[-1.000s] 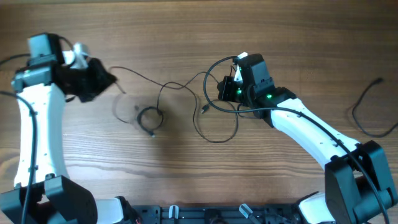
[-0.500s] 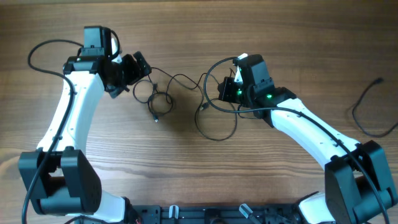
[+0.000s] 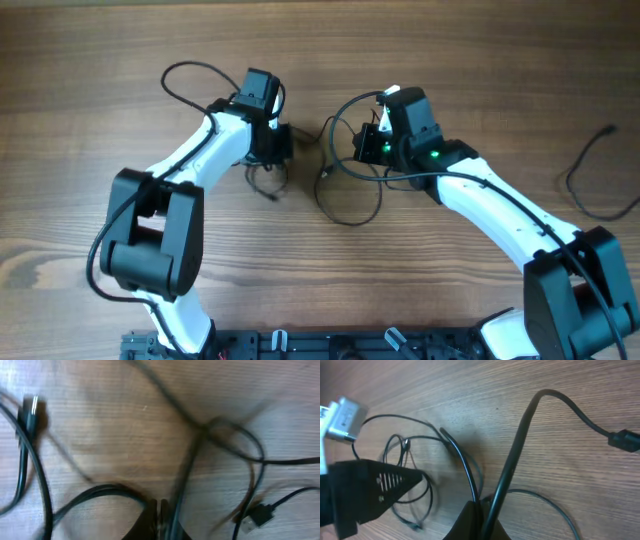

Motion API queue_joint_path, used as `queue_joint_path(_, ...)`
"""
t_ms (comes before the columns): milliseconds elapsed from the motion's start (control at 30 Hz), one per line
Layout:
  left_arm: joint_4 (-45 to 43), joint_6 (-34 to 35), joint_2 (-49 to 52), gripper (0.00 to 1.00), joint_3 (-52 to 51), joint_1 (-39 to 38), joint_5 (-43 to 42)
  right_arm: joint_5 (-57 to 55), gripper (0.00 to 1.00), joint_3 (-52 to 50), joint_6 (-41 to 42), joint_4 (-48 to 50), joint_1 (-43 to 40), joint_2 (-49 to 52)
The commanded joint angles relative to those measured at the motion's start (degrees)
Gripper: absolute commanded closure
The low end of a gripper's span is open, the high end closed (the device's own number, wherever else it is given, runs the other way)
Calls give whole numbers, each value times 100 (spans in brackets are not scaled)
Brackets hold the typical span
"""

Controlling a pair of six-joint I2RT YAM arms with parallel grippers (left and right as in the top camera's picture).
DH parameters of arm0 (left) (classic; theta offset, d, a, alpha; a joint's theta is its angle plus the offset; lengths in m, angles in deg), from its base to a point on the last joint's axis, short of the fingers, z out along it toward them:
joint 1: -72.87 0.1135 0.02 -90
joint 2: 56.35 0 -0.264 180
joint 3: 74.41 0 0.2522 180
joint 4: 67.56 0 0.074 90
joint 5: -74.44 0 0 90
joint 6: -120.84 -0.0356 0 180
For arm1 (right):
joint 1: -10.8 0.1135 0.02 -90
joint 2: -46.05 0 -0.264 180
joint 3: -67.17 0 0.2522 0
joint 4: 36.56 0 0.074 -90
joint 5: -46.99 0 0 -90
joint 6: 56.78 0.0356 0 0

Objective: Untangle cables

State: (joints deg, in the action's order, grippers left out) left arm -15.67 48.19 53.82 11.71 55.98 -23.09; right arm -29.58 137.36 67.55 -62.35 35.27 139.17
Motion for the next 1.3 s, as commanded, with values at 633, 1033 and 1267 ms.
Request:
queue_joint_path(633,1447,1360,-214,96,-232,1139,1799,754,95,2726,-1244,-188,-5884,-1309)
queue_joint_path(1033,1051,1360,-214,93,-240,1062,1178,2232,95,3401,490,2658,-5324,-870)
queue_joint_path(1267,1060,1360,-214,89,-240,1062,1134,-1633,95,3399,1945,-1270,-5311,-382)
